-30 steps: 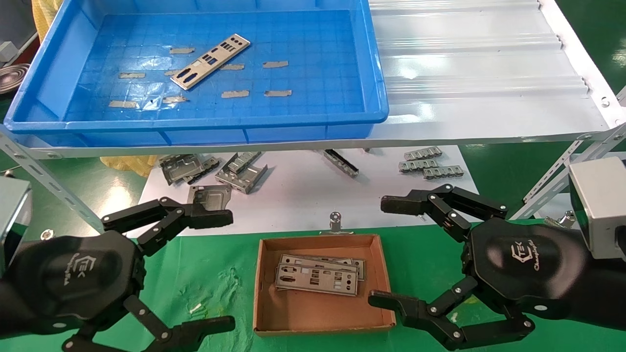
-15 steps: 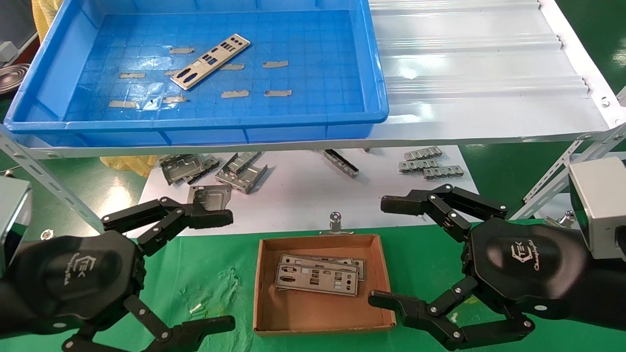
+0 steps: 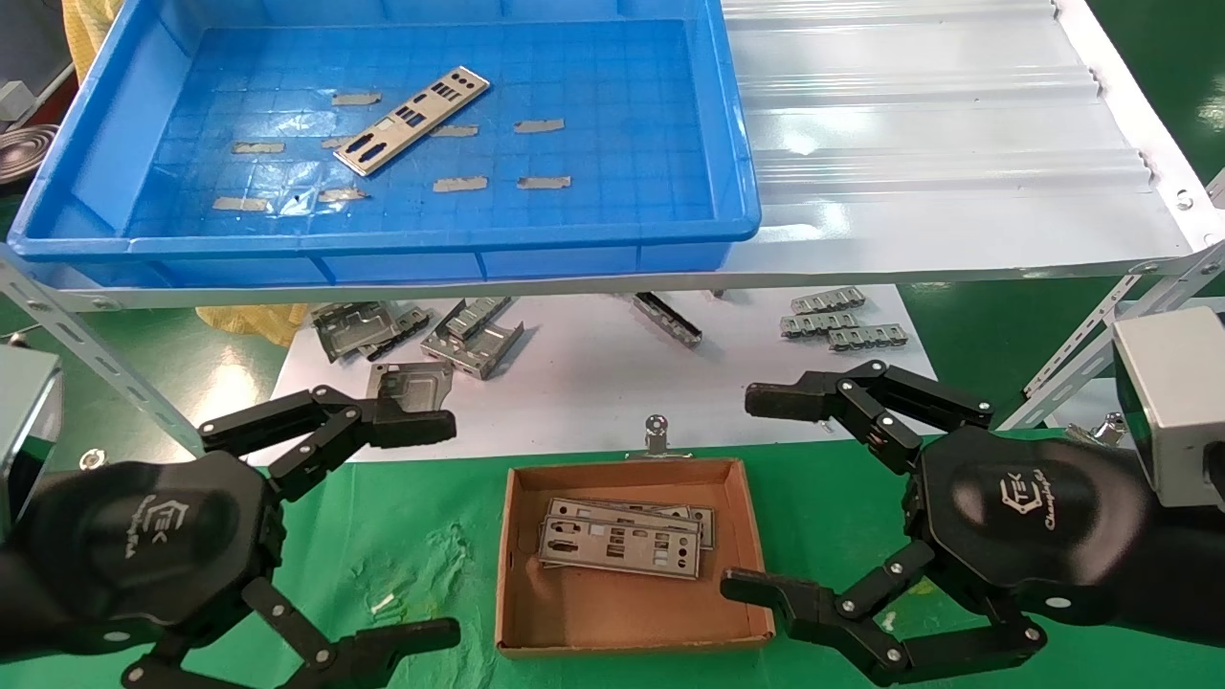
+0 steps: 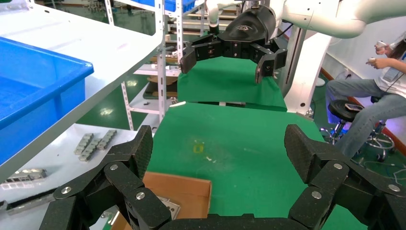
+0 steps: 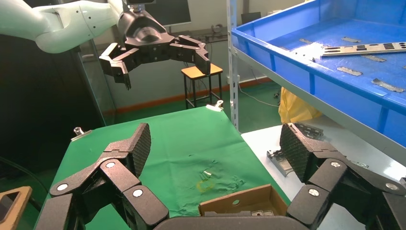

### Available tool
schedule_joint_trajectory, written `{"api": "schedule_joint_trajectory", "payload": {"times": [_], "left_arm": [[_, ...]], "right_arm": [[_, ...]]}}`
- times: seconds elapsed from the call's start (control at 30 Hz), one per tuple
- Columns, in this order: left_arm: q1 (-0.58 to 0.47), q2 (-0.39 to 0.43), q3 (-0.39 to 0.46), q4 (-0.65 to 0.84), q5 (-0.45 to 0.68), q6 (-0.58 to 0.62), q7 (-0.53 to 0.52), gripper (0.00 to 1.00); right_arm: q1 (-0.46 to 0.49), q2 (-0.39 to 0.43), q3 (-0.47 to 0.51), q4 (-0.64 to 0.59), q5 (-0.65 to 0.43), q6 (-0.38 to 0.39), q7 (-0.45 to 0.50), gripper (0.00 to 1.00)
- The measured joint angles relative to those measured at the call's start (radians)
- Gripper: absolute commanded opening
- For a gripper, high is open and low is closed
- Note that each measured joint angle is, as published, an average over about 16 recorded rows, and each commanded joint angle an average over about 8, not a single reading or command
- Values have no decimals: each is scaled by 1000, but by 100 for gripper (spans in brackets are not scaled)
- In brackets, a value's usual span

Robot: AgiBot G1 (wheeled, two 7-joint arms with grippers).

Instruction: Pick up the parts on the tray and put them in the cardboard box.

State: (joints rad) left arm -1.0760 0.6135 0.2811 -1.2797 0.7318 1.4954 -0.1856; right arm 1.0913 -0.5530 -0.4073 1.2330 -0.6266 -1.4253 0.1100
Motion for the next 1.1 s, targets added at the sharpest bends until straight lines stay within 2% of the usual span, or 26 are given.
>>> {"api": "schedule_joint_trajectory", "payload": {"times": [1.1], "left_arm": [[0, 0, 0, 0, 0, 0, 0, 100]], "right_arm": [[0, 0, 0, 0, 0, 0, 0, 100]]}}
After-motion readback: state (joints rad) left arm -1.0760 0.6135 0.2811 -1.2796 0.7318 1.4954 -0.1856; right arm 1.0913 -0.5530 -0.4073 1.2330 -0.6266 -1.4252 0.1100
